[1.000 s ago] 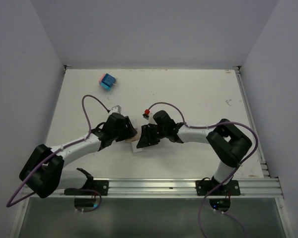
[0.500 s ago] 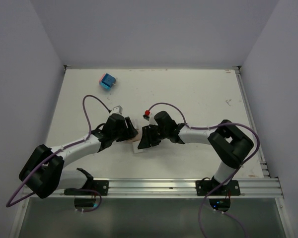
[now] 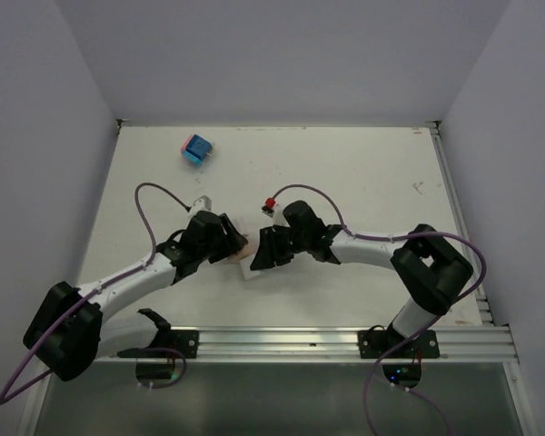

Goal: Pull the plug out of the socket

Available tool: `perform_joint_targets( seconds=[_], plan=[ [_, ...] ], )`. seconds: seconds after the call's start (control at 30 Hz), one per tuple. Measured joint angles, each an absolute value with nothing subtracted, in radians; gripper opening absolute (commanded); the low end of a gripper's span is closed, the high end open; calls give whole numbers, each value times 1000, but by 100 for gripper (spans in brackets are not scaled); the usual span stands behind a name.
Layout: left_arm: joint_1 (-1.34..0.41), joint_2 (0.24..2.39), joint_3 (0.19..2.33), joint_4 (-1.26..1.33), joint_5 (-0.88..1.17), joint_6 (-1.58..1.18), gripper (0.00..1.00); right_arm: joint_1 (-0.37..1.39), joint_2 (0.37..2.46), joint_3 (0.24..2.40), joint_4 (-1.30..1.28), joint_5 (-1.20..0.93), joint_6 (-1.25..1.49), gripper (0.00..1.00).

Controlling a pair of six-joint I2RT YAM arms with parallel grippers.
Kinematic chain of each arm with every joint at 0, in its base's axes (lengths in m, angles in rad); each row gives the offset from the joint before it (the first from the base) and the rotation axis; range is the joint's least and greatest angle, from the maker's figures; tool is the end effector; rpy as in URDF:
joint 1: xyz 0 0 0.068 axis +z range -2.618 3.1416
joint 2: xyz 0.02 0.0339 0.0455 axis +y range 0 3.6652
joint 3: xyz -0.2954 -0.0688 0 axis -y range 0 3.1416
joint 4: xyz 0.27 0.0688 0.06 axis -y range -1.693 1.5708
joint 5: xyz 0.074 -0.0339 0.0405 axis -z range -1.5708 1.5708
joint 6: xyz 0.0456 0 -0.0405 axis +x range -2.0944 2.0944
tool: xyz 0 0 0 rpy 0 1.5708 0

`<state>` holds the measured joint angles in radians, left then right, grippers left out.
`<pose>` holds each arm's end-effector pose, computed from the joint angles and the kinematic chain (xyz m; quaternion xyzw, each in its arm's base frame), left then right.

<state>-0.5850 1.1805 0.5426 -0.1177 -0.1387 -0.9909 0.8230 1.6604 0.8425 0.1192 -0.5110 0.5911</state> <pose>0.2094 -0.1311 0.1924 -0.2115 0.8915 -0.2355 0.3240 0.2298 0.2805 0.1785 -0.2075 0.8588 0.4396 0.1619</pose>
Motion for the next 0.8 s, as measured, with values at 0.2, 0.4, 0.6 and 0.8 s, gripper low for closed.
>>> perform_joint_targets(
  seconds=[0.2, 0.4, 0.6, 0.8],
  plan=[
    [-585, 1135, 543, -200, -191, -1101, 0, 833, 1665, 867, 120, -509, 620, 46],
    [-548, 1177, 552, -273, -356, -1176, 0, 871, 1676, 861, 154, -590, 659, 67],
    [-546, 1189, 560, -287, -404, -1238, 0, 883, 1681, 811, 246, -594, 708, 82],
    [-545, 1189, 561, -304, -405, -1301, 0, 881, 1681, 735, 374, -535, 782, 84]
  ],
)
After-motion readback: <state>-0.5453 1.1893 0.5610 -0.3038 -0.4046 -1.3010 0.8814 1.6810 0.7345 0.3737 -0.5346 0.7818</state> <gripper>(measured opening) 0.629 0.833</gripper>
